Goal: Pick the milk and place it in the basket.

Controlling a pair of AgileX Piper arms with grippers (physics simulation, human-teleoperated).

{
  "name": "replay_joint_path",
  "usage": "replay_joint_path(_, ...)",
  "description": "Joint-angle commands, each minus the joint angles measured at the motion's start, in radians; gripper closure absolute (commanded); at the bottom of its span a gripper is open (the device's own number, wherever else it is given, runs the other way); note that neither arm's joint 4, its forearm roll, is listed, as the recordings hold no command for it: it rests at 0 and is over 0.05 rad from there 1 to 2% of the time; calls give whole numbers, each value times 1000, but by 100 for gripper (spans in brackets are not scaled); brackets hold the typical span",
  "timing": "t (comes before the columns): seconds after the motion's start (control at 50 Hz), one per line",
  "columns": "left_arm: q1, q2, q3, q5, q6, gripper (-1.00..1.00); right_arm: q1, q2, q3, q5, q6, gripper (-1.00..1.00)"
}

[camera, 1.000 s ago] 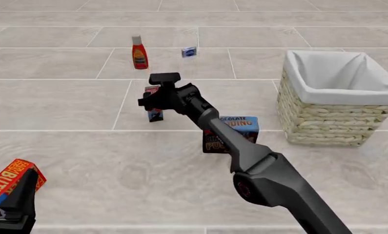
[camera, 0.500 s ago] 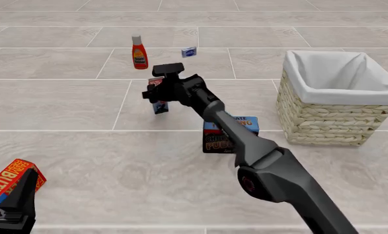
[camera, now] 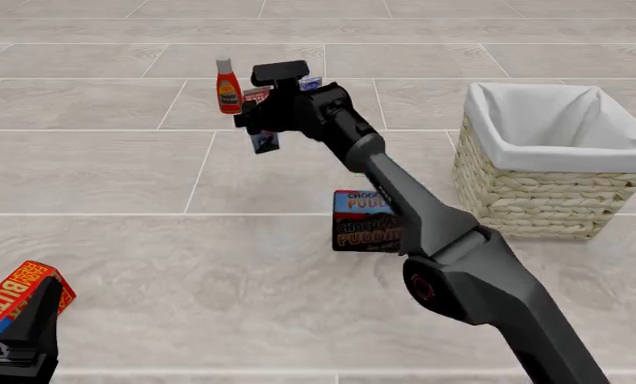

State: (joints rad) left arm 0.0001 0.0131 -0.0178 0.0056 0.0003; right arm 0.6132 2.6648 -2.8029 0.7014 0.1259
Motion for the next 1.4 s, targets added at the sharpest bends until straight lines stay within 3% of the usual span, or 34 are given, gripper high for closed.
replay_joint_path(0.02,0,0,0,0,0,-100,-5,-208,263,-128,5,100)
replay_joint_path(0.08,0,0,0,0,0,-100,-10,-297,417,-202,8,100)
replay_joint_path(0.18,0,0,0,0,0,-100,-24,-392,567,-270,7,100)
replay_joint_path(0.42,0,0,0,0,0,-100,-69,-562,800,-364,-11,100)
replay_joint_path(0.96,0,0,0,0,0,-100,-205,-860,1144,-482,-47,100)
replay_joint_path(1.4,0,0,0,0,0,-100,-355,-1033,1333,-516,-59,100)
